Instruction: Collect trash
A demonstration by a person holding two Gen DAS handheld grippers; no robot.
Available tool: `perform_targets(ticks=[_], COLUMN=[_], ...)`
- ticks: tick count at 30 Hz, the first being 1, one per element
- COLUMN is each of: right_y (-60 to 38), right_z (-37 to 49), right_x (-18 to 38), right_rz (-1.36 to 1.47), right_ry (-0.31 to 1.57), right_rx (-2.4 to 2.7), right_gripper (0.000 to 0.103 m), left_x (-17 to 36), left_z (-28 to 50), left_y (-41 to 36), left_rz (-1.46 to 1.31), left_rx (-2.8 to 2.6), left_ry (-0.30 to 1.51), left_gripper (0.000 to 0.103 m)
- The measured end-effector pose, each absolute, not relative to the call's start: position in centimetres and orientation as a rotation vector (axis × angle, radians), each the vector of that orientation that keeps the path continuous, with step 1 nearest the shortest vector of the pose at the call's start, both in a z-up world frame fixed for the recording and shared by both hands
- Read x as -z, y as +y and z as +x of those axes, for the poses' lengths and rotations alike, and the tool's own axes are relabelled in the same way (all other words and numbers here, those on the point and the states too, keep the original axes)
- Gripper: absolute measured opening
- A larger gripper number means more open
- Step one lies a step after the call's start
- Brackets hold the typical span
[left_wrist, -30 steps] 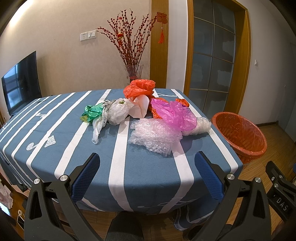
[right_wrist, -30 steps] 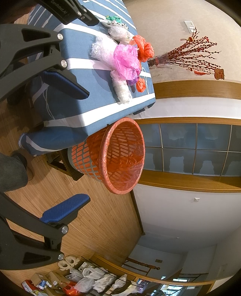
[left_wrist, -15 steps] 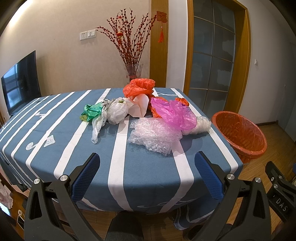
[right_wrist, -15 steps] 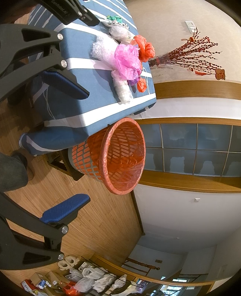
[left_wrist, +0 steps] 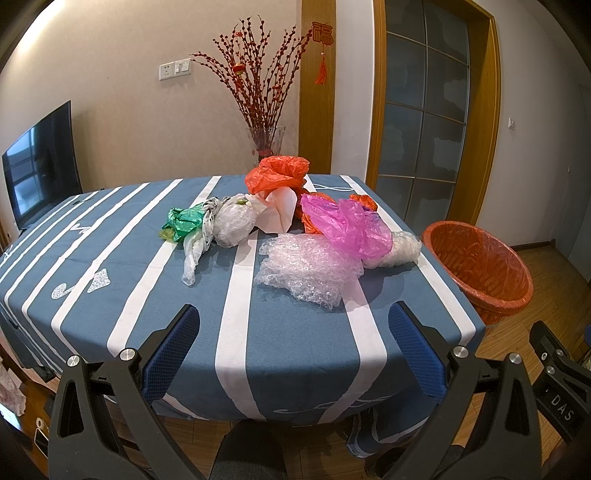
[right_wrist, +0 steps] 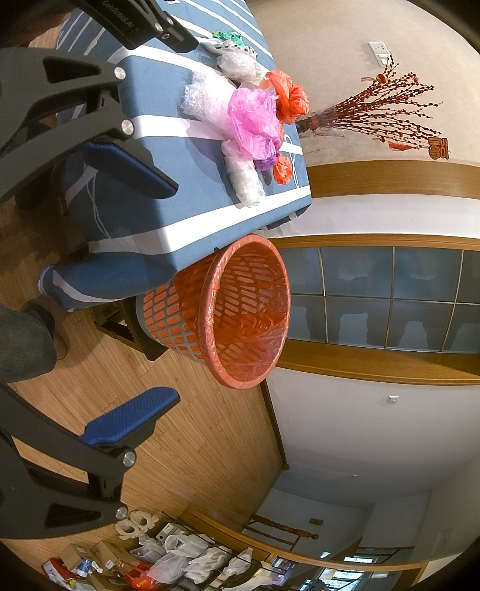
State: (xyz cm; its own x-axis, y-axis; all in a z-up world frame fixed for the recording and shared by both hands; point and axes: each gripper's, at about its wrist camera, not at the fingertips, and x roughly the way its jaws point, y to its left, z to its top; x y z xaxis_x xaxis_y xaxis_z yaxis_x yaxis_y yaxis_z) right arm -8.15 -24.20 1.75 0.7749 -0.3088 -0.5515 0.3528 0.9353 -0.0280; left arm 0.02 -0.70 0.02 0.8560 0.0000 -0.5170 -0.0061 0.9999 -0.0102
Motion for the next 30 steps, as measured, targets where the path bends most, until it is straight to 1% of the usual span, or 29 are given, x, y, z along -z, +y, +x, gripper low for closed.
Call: perform_targets(ticks=[17,30], right_y=[-24.3,-23.4], right_z=[-7.7,-4.2], right_x=[-1.3,-0.6], right_rz=[0.082,0.094], right_ry=[0.593,0.620], right_rx=[0.349,0.213], right_gripper=[0.099,0.099], left_x=[0.0,1.4], left_z=[0.3,3.4], left_y=[-1.3,2.2], left_rz=[-0.007,-0.086], left_rx=[-0.013,-0.049], left_ry=[0.554,0.625], left_gripper=[0.101,0.101])
